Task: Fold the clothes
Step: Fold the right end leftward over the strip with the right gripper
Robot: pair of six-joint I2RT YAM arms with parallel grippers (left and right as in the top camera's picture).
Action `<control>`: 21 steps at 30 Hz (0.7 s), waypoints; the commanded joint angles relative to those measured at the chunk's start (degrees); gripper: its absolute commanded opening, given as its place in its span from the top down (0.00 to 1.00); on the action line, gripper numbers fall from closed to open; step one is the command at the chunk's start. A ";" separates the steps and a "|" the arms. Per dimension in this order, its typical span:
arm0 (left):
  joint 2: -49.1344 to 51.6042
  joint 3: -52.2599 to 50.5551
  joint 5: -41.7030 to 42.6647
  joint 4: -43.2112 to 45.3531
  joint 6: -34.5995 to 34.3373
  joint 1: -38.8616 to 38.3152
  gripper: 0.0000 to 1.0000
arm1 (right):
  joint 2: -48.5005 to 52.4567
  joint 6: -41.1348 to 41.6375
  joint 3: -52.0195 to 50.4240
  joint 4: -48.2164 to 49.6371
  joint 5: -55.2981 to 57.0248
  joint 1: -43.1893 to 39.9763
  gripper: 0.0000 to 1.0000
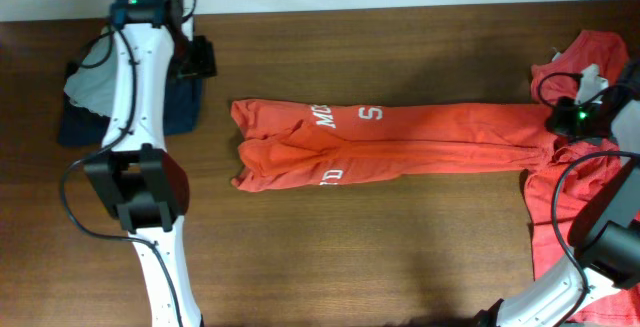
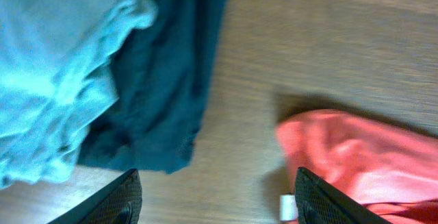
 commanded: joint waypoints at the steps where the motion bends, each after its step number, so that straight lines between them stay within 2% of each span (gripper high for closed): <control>1: -1.22 1.05 0.02 -1.14 0.31 1.64 0.28 | 0.09 -0.79 4.17 -0.61 0.26 -1.33 0.96; 3: -1.22 1.05 0.02 -1.27 0.31 1.95 0.21 | 0.11 -0.79 6.40 -2.29 -0.20 -1.07 0.96; 5: -1.20 1.05 0.02 -1.20 0.31 1.95 0.06 | 0.11 -0.79 8.61 -4.33 -0.74 -0.11 0.96; 7: -1.22 1.05 0.02 -1.14 0.31 1.92 0.01 | 0.11 -0.79 10.38 -5.88 -0.81 1.16 0.96; 21: -1.22 1.05 0.00 -1.14 0.31 1.90 0.01 | 0.04 9.11 28.50 -24.30 -0.76 19.06 0.96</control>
